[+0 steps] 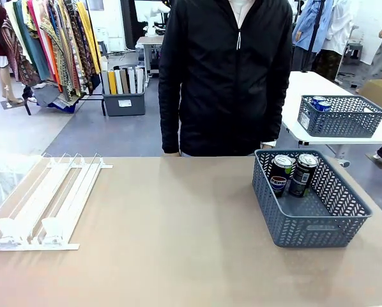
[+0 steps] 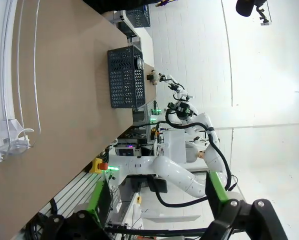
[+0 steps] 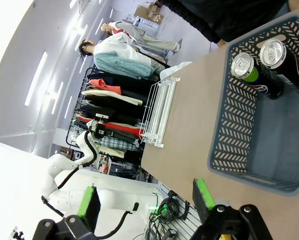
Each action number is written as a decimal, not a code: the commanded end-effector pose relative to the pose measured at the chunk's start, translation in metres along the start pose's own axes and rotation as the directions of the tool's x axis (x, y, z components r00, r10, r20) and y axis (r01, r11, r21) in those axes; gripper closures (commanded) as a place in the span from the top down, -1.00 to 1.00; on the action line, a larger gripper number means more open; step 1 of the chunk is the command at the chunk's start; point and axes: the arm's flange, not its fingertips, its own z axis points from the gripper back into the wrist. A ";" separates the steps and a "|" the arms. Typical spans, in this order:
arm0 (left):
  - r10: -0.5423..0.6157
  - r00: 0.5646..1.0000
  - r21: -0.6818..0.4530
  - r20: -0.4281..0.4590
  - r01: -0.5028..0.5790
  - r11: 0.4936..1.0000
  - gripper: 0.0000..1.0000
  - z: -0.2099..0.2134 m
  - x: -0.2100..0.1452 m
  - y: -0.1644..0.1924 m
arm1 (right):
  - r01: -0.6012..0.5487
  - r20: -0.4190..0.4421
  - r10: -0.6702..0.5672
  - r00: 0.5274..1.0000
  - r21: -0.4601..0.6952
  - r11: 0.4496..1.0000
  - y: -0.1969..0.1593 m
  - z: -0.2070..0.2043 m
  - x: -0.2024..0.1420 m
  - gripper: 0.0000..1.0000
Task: Retrieve and store the cans from the dispenser.
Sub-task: Pick up one can from the Automatic Can Dispenser and place it in the middle of the table.
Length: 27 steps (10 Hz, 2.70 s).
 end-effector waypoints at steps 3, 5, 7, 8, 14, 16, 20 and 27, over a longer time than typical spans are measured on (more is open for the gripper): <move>0.000 1.000 -0.020 0.006 0.000 1.000 1.00 -0.001 -0.001 -0.003 | -0.015 0.021 0.014 1.000 0.025 1.000 0.004 -0.002 0.004 1.00; 0.000 1.000 -0.020 0.006 0.000 1.000 1.00 -0.001 -0.001 -0.003 | -0.015 0.021 0.014 1.000 0.025 1.000 0.004 -0.002 0.004 1.00; 0.000 1.000 -0.020 0.006 0.000 1.000 1.00 -0.001 -0.001 -0.003 | -0.015 0.021 0.014 1.000 0.025 1.000 0.004 -0.002 0.004 1.00; 0.000 1.000 -0.020 0.006 0.000 1.000 1.00 -0.001 -0.001 -0.003 | -0.015 0.021 0.014 1.000 0.025 1.000 0.004 -0.002 0.004 1.00; 0.000 1.000 -0.020 0.006 0.000 1.000 1.00 -0.001 -0.001 -0.003 | -0.015 0.021 0.014 1.000 0.025 1.000 0.004 -0.002 0.004 1.00; 0.000 1.000 -0.020 0.006 0.000 1.000 1.00 -0.001 -0.001 -0.003 | -0.015 0.021 0.014 1.000 0.025 1.000 0.004 -0.002 0.004 1.00; 0.000 1.000 -0.020 0.006 0.000 1.000 1.00 -0.001 -0.001 -0.003 | -0.015 0.021 0.014 1.000 0.025 1.000 0.004 -0.002 0.004 1.00; 0.000 1.000 -0.020 0.006 0.000 1.000 1.00 -0.001 -0.001 -0.003 | -0.015 0.021 0.014 1.000 0.025 1.000 0.004 -0.002 0.004 1.00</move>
